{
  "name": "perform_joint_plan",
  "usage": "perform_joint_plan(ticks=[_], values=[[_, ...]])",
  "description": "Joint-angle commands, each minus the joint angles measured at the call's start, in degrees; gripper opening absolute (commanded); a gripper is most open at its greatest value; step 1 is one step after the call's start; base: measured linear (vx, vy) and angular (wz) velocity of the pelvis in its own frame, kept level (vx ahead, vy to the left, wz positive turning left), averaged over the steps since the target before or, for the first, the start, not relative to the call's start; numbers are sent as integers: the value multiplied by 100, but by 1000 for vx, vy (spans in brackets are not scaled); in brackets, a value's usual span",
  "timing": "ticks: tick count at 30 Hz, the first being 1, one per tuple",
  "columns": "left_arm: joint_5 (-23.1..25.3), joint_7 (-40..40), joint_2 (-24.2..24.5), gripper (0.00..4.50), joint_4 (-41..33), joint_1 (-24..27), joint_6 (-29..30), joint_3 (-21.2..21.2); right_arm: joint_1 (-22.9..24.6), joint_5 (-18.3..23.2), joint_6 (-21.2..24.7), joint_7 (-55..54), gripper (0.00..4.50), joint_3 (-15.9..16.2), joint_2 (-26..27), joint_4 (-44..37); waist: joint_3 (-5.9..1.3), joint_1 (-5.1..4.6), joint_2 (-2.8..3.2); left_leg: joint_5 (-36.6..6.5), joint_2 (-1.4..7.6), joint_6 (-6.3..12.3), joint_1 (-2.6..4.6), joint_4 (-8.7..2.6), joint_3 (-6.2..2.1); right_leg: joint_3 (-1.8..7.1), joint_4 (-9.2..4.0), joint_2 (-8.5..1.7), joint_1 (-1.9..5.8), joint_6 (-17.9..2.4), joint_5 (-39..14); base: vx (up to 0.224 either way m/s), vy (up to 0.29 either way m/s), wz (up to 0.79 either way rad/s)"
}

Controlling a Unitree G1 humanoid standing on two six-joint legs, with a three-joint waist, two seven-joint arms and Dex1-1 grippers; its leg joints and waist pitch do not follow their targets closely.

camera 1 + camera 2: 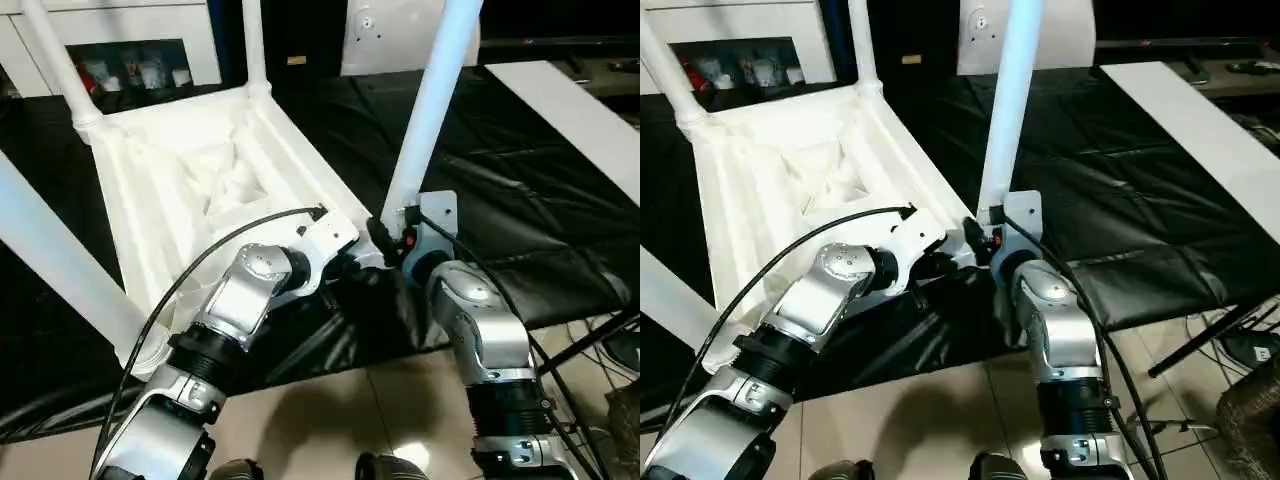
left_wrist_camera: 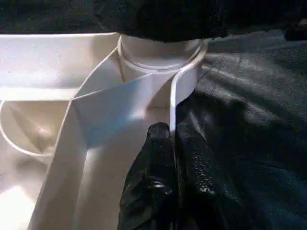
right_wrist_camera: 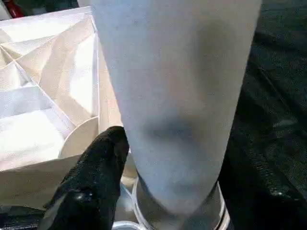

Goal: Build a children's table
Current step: Rotate leg to tighten

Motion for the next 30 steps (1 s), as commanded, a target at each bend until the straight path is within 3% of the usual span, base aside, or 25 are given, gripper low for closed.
perform_joint_plan(ticks=[1,2,4,6,8,11,14,18,19,22,23,24,30], values=[[-88,-125,-82,0,-97,69,-434,-200,265,367,133,695,324,771,195,68,-232,30,-29,-1378,293,318,-36,-421,-91,240,-442,-293,180,-978,-1682,0,0,0],[-105,-344,75,0,-128,153,-590,-228,368,396,70,880,352,740,2,-67,-232,26,-45,-1380,292,314,-45,-420,-80,240,-455,-293,178,-955,-1760,0,0,0],[-104,-440,144,0,-143,191,-647,-241,408,407,54,961,359,726,-91,-120,-231,60,-26,-1376,308,316,-30,-414,-68,244,-471,-298,158,-922,-1876,0,0,0],[-162,-782,367,0,-119,313,-1009,-291,515,539,53,1242,383,594,-385,-322,-251,87,-39,-1162,308,308,-64,-414,-82,232,-433,-291,203,-922,-1701,0,0,0],[-162,-782,367,0,-119,313,-1009,-291,515,539,53,1242,396,594,-385,-322,-286,89,-22,-740,310,376,-46,-371,-50,236,-352,-265,209,-1100,-886,0,0,0],[-344,-1538,771,0,-91,436,-1587,-394,679,744,-102,2152,418,518,-1140,-690,-314,133,-29,-411,285,585,-51,-318,-40,219,-271,-243,282,-1332,-93,0,0,0],[-417,-1768,859,0,-54,434,-1677,-393,720,767,-184,2536,447,585,-1432,-771,-302,137,-22,-465,299,713,-47,-307,-17,220,-269,-256,259,-1472,-123,0,0,0],[-564,-2270,1043,0,-79,386,-1764,-444,771,856,-372,3335,447,698,-1942,-844,-304,157,-7,-646,333,611,-10,-312,-26,216,-272,-260,251,-1523,-438,0,0,0],[-634,-2623,1155,0,-84,331,-1818,-493,763,937,-507,3791,447,753,-2220,-827,-306,145,-32,-678,335,612,-21,-315,-17,222,-276,-261,243,-1540,-454,0,0,0],[-712,-3376,1401,0,-30,205,-2002,-667,671,1138,-762,4658,447,815,-2644,-673,-341,186,-20,-548,332,734,-19,-273,-20,216,-230,-271,254,-1633,-217,0,0,0],[-730,-3779,1544,0,46,129,-2150,-792,589,1252,-911,5127,447,865,-2844,-533,-353,200,-47,-418,331,810,-32,-253,-14,216,-203,-272,261,-1676,-12,0,0,0],[-738,-3910,1589,0,82,100,-2213,-832,549,1275,-970,5304,413,900,-2919,-453,-365,214,-44,-367,341,874,-22,-241,-14,211,-182,-276,252,-1736,48,0,0,0],[-659,-4274,1706,0,262,-11,-2508,-950,354,1164,-1413,5912,372,1056,-3148,-35,-366,310,-74,-433,361,845,-31,-197,3,203,-147,-294,234,-1844,-113,0,0,0]])
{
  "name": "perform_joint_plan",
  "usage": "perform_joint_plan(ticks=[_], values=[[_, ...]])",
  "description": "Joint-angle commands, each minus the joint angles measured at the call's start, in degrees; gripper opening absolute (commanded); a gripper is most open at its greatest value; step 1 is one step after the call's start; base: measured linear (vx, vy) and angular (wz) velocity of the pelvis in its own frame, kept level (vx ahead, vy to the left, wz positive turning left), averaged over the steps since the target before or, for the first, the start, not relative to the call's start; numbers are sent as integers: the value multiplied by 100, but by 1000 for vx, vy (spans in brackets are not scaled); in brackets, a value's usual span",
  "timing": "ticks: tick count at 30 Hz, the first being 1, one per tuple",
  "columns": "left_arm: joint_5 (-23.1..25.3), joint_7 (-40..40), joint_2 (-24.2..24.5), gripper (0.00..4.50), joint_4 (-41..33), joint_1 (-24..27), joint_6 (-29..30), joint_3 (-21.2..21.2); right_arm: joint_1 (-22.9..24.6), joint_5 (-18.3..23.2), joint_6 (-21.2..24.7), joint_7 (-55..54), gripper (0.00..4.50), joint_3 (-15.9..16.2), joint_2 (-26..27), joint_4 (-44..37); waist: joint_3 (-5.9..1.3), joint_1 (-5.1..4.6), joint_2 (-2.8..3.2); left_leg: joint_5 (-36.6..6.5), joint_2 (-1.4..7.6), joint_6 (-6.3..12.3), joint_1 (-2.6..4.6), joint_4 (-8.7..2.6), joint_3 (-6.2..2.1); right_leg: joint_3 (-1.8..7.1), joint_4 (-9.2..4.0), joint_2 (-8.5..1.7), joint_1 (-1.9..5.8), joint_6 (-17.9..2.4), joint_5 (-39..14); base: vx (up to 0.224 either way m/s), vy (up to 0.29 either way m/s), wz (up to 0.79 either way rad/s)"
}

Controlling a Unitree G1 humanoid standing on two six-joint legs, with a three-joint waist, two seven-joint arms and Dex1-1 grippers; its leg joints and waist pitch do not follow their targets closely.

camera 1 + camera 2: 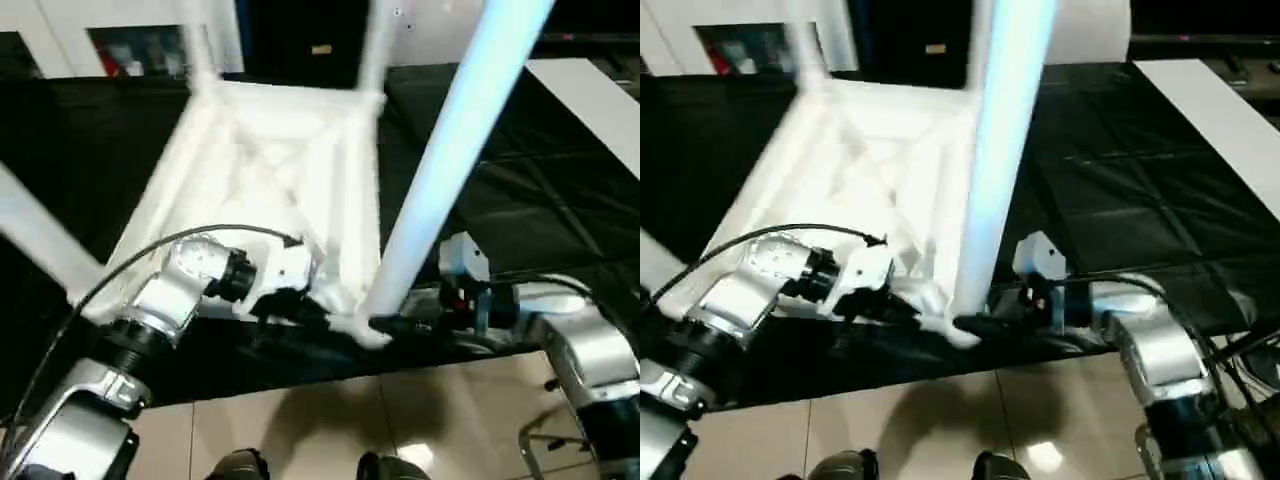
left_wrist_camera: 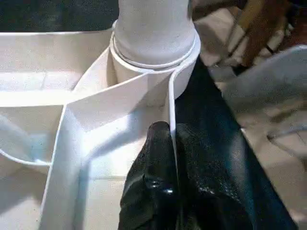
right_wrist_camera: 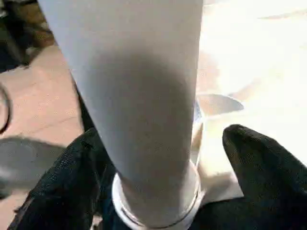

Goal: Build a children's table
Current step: Rotate leg to tighten

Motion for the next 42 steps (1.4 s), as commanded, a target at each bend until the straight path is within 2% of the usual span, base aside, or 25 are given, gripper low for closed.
perform_joint_plan(ticks=[1,3,4,6,7,9,14,20,30,32,33,34,35,36,37,38,39,41,42], values=[[120,-336,-45,0,26,-7,-151,-348,-60,-59,-151,185,368,60,-98,112,-378,-19,-72,-459,306,783,68,-284,5,227,-248,-325,338,-1798,-173,0,0,0],[134,-397,-13,0,106,-40,-214,-359,-160,-50,-295,353,352,117,-148,265,-377,-12,-78,-604,307,708,66,-294,-2,221,-273,-336,334,-1740,-464,0,0,0],[135,-441,5,0,183,-72,-279,-369,-247,-32,-372,471,338,148,-162,365,-376,-17,-109,-686,307,659,64,-301,-3,222,-291,-338,336,-1683,-630,0,0,0],[136,-466,16,0,237,-94,-332,-374,-326,-11,-402,561,323,173,-161,443,-377,-13,-110,-774,300,607,67,-302,-7,220,-306,-339,326,-1624,-839,0,0,0],[117,-513,27,0,271,-107,-364,-375,-416,9,-479,691,323,216,-155,532,-381,-10,-107,-768,306,589,67,-302,-8,223,-301,-341,323,-1602,-848,0,0,0],[97,-549,25,0,302,-113,-396,-373,-477,39,-532,813,295,249,-143,614,-397,-15,-134,-652,300,614,63,-290,-6,221,-276,-332,328,-1624,-671,0,0,0],[78,-550,25,0,301,-83,-430,-386,-506,141,-451,1037,251,357,-152,651,-414,25,-153,-360,301,788,57,-255,3,213,-212,-320,333,-1741,-187,0,0,0],[70,-576,30,0,364,-90,-470,-400,-485,191,-405,1209,204,409,-170,666,-403,74,-142,-461,311,747,69,-260,6,214,-230,-321,321,-1727,-397,0,0,0],[81,-481,-8,0,420,-96,-403,-353,-385,342,-146,1172,193,410,-138,518,-400,81,-136,-499,304,687,66,-264,0,214,-231,-319,325,-1696,-437,0,0,0],[33,-281,-78,0,331,-46,-149,-261,-288,433,89,948,193,359,-47,348,-392,87,-132,-517,306,671,70,-267,0,216,-237,-318,318,-1687,-468,0,0,0],[42,98,-182,0,228,5,147,-148,-162,506,339,544,193,267,126,140,-396,88,-119,-520,307,657,72,-271,-1,218,-234,-317,325,-1693,-456,0,0,0],[43,136,-192,0,218,9,176,-137,-150,512,364,503,193,258,144,119,-371,91,-132,-567,312,621,58,-282,-6,222,-252,-322,320,-1670,-525,0,0,0],[70,430,-269,0,127,57,459,-64,-73,485,586,106,193,219,302,-21,-359,78,-119,-641,308,580,58,-299,-12,223,-267,-325,318,-1647,-659,0,0,0],[80,538,-297,0,93,75,568,-38,-45,471,671,-45,193,206,362,-72,-334,51,-134,-968,291,417,64,-332,-27,227,-346,-336,308,-1480,-1299,0,0,0],[65,751,-388,0,33,122,702,29,29,390,740,-324,193,218,486,-168,-318,39,-131,-1092,286,360,71,-343,-31,230,-379,-339,292,-1402,-1581,0,0,0],[37,1072,-539,0,-89,196,952,129,137,231,852,-755,193,257,686,-288,-288,24,-133,-1304,281,227,60,-369,-50,235,-426,-351,286,-1220,-2096,0,0,0],[17,1287,-646,0,-171,245,1109,196,208,120,918,-1040,193,287,824,-361,-273,0,-137,-1398,287,155,50,-391,-56,239,-444,-342,279,-1118,-2309,0,0,0],[42,1733,-860,0,-296,309,1349,305,302,-23,1129,-1632,193,296,1133,-457,-231,-121,-155,-1813,253,-47,57,-430,-115,212,-542,-354,234,-753,-3304,-27,0,-2],[106,2038,-1012,0,-378,342,1527,350,346,-14,1373,-2086,193,254,1444,-537,-223,-160,-176,-1891,242,-74,51,-434,-136,201,-562,-360,238,-650,-3550,0,0,0]])
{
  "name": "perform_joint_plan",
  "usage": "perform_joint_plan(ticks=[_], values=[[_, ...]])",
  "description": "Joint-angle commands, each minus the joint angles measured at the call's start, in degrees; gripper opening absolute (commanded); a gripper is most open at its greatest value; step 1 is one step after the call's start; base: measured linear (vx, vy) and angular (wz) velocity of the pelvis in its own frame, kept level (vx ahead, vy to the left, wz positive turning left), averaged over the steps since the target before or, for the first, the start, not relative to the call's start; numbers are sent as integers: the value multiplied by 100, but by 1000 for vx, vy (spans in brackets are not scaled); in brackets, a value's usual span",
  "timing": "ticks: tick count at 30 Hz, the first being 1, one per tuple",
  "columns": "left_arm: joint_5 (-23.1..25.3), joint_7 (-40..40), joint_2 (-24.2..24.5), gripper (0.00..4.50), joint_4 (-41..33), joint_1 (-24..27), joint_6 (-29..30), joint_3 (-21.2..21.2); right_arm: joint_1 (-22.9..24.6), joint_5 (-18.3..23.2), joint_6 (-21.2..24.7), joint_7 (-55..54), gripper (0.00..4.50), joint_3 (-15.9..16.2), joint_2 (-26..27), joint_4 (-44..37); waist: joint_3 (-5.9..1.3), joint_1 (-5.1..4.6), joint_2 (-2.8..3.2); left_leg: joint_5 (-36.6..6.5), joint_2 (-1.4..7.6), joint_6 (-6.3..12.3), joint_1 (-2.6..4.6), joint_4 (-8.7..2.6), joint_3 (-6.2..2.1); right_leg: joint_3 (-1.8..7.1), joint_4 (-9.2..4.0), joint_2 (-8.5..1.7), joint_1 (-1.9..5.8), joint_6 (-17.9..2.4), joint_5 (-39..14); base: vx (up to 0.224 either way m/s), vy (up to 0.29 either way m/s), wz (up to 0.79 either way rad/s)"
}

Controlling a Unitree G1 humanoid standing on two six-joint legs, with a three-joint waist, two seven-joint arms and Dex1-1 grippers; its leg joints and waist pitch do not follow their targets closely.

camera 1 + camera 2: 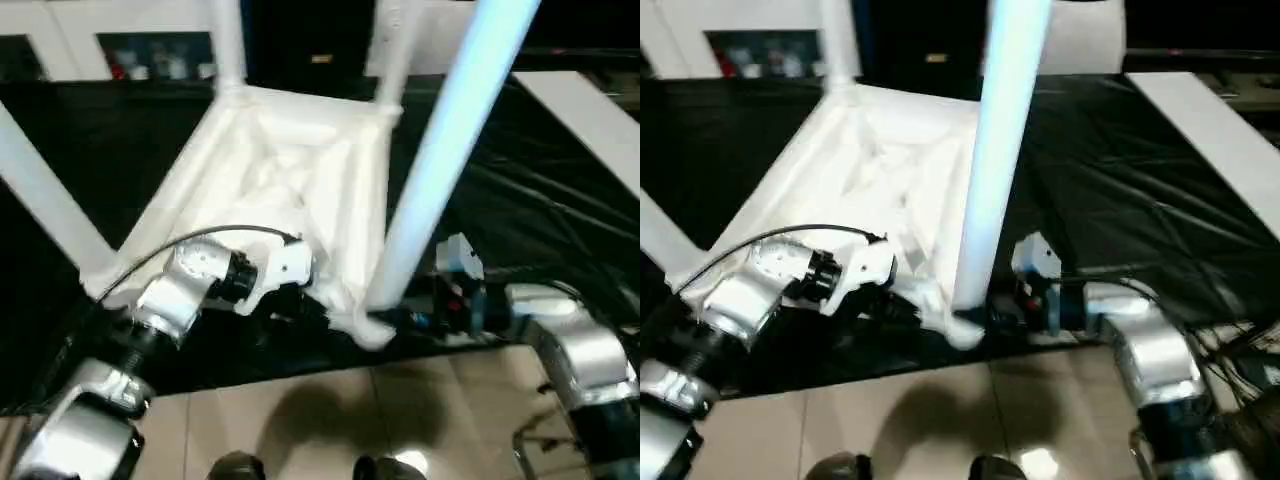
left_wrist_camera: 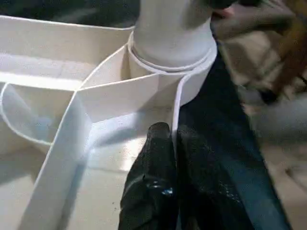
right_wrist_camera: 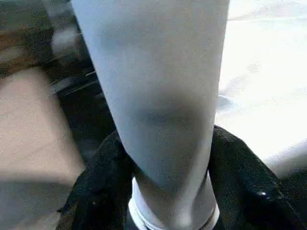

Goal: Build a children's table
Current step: Rotate leg to tighten

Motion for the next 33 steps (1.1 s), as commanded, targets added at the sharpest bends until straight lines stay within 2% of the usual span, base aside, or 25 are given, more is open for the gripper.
perform_joint_plan(ticks=[1,2,3,4,5,6,7,8,9,10,12,13,14,16,18,20,21,22,24,26,27,28,30,31,33], values=[[-77,784,-562,0,-150,80,304,-126,46,62,409,-366,193,615,512,-178,-225,-34,-84,-1953,233,-45,-16,-497,-174,180,-646,-357,198,-539,-3772,0,0,0],[-23,986,-649,0,-170,87,370,-94,48,19,507,-621,193,597,684,-193,-222,-51,-57,-1967,230,-47,-26,-506,-191,175,-657,-361,206,-490,-3811,0,0,0],[21,1296,-818,0,-170,74,516,-28,6,-63,663,-1053,193,553,982,-142,-230,-79,-60,-1992,236,-35,-26,-516,-195,167,-684,-357,196,-441,-3780,0,0,0],[80,1705,-1014,0,-173,45,684,67,-64,-172,804,-1561,193,479,1305,-63,-219,-88,-34,-2062,230,-35,17,-519,-191,165,-712,-345,151,-438,-3766,0,0,0],[80,1705,-1014,0,-173,45,684,67,-64,-172,804,-1561,193,479,1305,-63,-207,-112,-44,-2111,226,-47,29,-523,-181,168,-725,-331,130,-440,-3776,0,0,0],[198,2430,-1379,0,-153,-48,935,209,-308,-373,920,-2532,193,299,1887,259,-224,-123,-48,-2140,220,-43,58,-523,-191,161,-744,-346,139,-441,-3758,0,0,0],[264,2694,-1493,0,-128,-89,973,248,-415,-437,910,-2852,193,237,2067,402,-230,-179,-31,-2117,232,-92,39,-548,-200,162,-701,-321,132,-536,-3480,0,0,0],[326,2854,-1569,0,-80,-135,964,242,-542,-528,842,-3175,193,178,2226,576,-236,-219,-3,-2232,224,-138,28,-564,-229,140,-692,-312,149,-538,-3426,0,0,0],[392,2951,-1623,0,-94,-144,999,245,-602,-617,835,-3397,193,132,2345,636,-230,-247,-8,-2295,219,-138,28,-567,-226,141,-708,-305,139,-523,-3401,0,0,0],[496,3169,-1709,0,-52,-182,995,262,-735,-719,858,-3811,193,13,2562,765,-254,-238,4,-2298,220,-91,59,-555,-214,157,-713,-311,132,-549,-3205,0,0,0],[610,3304,-1741,0,-5,-236,927,215,-880,-853,788,-4294,193,-110,2752,905,-270,-252,5,-2135,213,-32,28,-564,-183,190,-674,-288,141,-662,-2650,0,0,0],[590,3135,-1696,0,-26,-231,833,150,-868,-808,663,-4225,228,-117,2764,851,-272,-255,-10,-2068,215,-7,22,-564,-169,202,-667,-285,145,-683,-2507,0,0,0],[587,3114,-1690,0,-29,-230,822,142,-866,-802,649,-4214,249,-117,2764,843,-287,-224,8,-1910,223,61,32,-547,-140,222,-641,-280,148,-747,-2127,0,0,0],[566,2912,-1611,0,-83,-186,792,103,-813,-768,586,-4070,265,-141,2731,750,-295,-209,-1,-1649,226,163,23,-526,-99,241,-591,-266,163,-896,-1594,0,0,0],[580,2759,-1506,0,-105,-136,719,81,-745,-833,508,-3964,272,-166,2640,663,-311,-182,5,-1426,222,287,24,-503,-73,246,-574,-269,178,-995,-1352,0,0,0],[564,2641,-1426,0,-89,-110,625,71,-680,-849,432,-3869,307,-169,2527,596,-311,-158,-13,-1318,206,368,-28,-495,-63,237,-583,-278,200,-988,-1493,0,0,0],[537,2552,-1344,0,-85,-79,583,68,-600,-852,347,-3749,307,-158,2391,514,-300,-147,-17,-1338,206,373,-33,-495,-59,237,-599,-281,190,-955,-1612,0,0,0],[514,2460,-1272,0,-80,-54,518,60,-523,-850,243,-3611,316,-130,2260,435,-287,-121,-3,-1452,217,359,-5,-492,-56,239,-629,-300,165,-893,-1935,10,-53,4],[494,2343,-1179,0,-77,-26,420,38,-423,-845,162,-3470,341,-116,2082,331,-303,-111,-16,-1339,223,333,-24,-490,-53,237,-611,-286,188,-870,-1924,17,-51,4],[429,1932,-943,0,-66,56,157,-16,-176,-645,68,-2980,355,-287,1630,48,-297,-55,-2,-1132,236,383,-22,-488,-44,236,-589,-278,197,-889,-1687,0,0,0],[429,1932,-943,0,-66,56,157,-16,-176,-645,68,-2980,355,-287,1630,48,-296,-39,-3,-1079,239,399,-36,-491,-47,232,-586,-279,215,-896,-1636,0,0,0],[380,1625,-804,0,-53,96,-11,-47,-39,-493,-17,-2569,373,-401,1332,-124,-304,-24,-5,-1027,246,403,-40,-489,-44,230,-567,-270,218,-926,-1513,0,0,0],[371,1442,-708,0,-15,104,-80,-76,36,-424,-113,-2258,384,-458,1102,-195,-314,-13,20,-961,250,411,-42,-479,-47,226,-544,-267,233,-974,-1341,0,0,0],[394,1096,-502,0,127,76,-413,-211,148,-287,-358,-1642,396,-491,668,-256,-332,-13,14,-860,247,470,-17,-447,-26,223,-507,-241,229,-1119,-946,0,0,0],[378,856,-377,0,235,40,-622,-284,187,-177,-484,-1229,404,-531,380,-250,-339,12,32,-750,251,601,-17,-420,-20,226,-465,-243,251,-1251,-558,0,0,0]])
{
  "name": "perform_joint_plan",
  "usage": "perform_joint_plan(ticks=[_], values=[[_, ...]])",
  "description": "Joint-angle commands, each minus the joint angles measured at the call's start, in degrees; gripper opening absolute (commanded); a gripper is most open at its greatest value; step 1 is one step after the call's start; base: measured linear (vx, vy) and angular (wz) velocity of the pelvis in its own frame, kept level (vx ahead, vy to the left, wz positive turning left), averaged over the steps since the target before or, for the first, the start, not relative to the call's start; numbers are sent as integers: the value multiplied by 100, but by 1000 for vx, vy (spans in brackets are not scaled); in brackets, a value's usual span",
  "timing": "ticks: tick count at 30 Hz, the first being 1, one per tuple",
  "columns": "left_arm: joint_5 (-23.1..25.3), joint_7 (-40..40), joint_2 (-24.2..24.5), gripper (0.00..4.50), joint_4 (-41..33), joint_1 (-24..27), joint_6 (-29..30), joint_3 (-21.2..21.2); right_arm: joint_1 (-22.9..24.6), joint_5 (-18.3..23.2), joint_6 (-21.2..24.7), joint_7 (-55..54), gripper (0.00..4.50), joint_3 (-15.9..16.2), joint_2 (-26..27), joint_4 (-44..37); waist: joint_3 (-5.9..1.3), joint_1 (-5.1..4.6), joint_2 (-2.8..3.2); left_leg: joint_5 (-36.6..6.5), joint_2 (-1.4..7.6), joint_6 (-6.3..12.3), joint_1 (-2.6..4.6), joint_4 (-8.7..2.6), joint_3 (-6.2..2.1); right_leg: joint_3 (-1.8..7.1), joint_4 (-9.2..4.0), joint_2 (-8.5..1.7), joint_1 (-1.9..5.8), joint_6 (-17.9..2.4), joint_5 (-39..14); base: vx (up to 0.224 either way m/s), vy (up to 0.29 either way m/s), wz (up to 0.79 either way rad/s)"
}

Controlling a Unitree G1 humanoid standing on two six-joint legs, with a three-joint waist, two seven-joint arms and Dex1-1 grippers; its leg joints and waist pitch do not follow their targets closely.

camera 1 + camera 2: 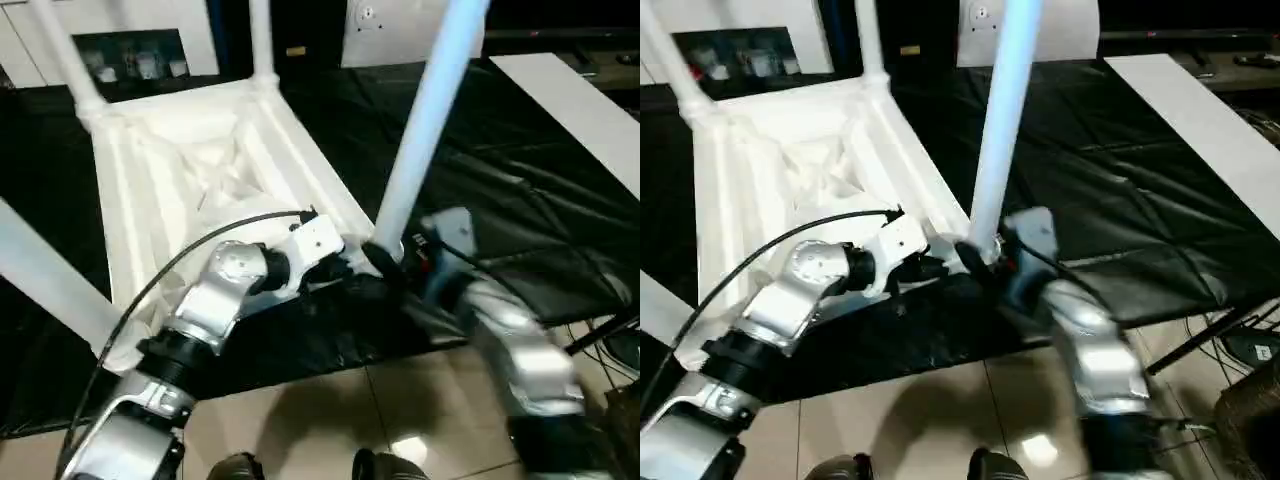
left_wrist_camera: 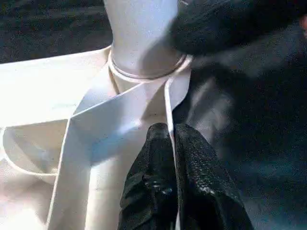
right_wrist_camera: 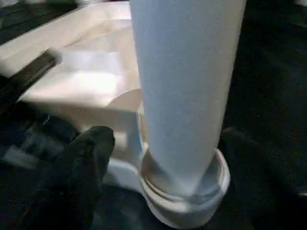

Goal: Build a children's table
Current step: Rotate leg to tighten

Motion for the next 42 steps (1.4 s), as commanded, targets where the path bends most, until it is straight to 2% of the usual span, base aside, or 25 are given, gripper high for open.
perform_joint_plan(ticks=[1,2,4,6,9,10,11,12,13,14,17,19,20,22,23,26,35,42], values=[[-51,-514,67,0,288,96,-306,-317,18,165,-160,499,417,-111,-183,-125,-311,-14,-54,-785,215,646,6,-294,1,239,-309,-284,321,-1322,-648,0,0,0],[-211,-929,150,0,365,55,-490,-332,12,287,-241,974,435,-89,-509,-71,-318,-3,-54,-898,210,637,12,-292,-4,226,-323,-304,336,-1350,-856,0,0,0],[-255,-1059,179,0,387,37,-517,-340,6,321,-271,1153,440,-66,-625,-49,-295,-2,-56,-1041,229,597,20,-309,-5,233,-353,-313,319,-1343,-1186,0,0,0],[-324,-1480,293,0,423,1,-654,-409,-29,433,-309,1727,446,26,-943,4,-305,8,-53,-1124,240,563,37,-309,-14,229,-368,-319,312,-1323,-1408,0,0,0],[-386,-1852,389,0,499,-50,-845,-483,-91,657,-239,2396,446,141,-1250,48,-322,50,-62,-1046,261,611,47,-295,-10,239,-344,-324,317,-1380,-1261,0,0,0],[-397,-1950,414,0,507,-55,-877,-521,-113,678,-267,2573,446,202,-1329,74,-328,56,-68,-1005,260,621,42,-292,-11,235,-332,-327,320,-1400,-1210,0,0,0],[-426,-2254,488,0,520,-67,-961,-646,-202,682,-430,3076,446,395,-1544,208,-334,71,-62,-980,260,652,53,-285,-11,228,-324,-326,322,-1454,-1152,0,0,0],[-427,-2262,490,0,520,-67,-963,-649,-205,680,-437,3089,446,400,-1549,214,-340,75,-65,-941,262,669,53,-276,-7,225,-308,-328,321,-1512,-1074,0,0,0],[-427,-2262,490,0,520,-67,-963,-649,-205,680,-437,3089,428,400,-1549,214,-340,75,-65,-941,262,669,53,-276,-7,225,-308,-328,321,-1512,-1074,0,0,0],[-428,-2506,537,0,563,-87,-1117,-761,-341,616,-628,3323,417,506,-1596,444,-343,90,-95,-873,270,695,50,-268,-2,222,-291,-333,322,-1562,-972,0,0,0],[-400,-2695,579,0,569,-101,-1207,-844,-484,557,-693,3533,397,630,-1626,622,-348,110,-99,-807,279,701,50,-256,10,216,-267,-329,325,-1626,-913,0,0,0],[-379,-2797,595,0,596,-123,-1277,-876,-548,546,-732,3686,383,707,-1658,700,-345,133,-101,-791,285,705,56,-252,13,219,-261,-331,324,-1621,-908,0,0,0],[-372,-2841,601,0,611,-132,-1303,-888,-574,546,-748,3753,360,741,-1675,733,-349,160,-96,-770,292,702,59,-253,11,215,-253,-337,328,-1623,-932,0,0,0],[-383,-2930,611,0,626,-149,-1328,-906,-638,534,-772,3911,354,826,-1712,812,-346,181,-107,-798,295,696,67,-249,17,215,-251,-335,320,-1618,-968,0,0,0],[-389,-2948,612,0,633,-158,-1341,-910,-671,525,-790,3987,333,869,-1720,854,-350,200,-122,-810,290,683,67,-245,21,215,-248,-342,324,-1612,-1007,0,0,0],[-395,-3016,622,0,689,-195,-1403,-935,-780,507,-901,4240,318,1008,-1744,1013,-349,224,-125,-793,293,683,63,-243,22,215,-244,-344,319,-1598,-1000,0,0,0],[-382,-3103,635,0,800,-251,-1492,-953,-943,540,-949,4580,238,1209,-1738,1205,-357,234,-123,-747,293,704,64,-234,23,210,-232,-342,324,-1650,-907,0,0,0],[-385,-3058,620,0,848,-247,-1509,-928,-881,610,-880,4658,205,1264,-1697,1121,-357,238,-129,-699,290,730,65,-227,27,210,-223,-336,327,-1672,-840,0,0,0]])
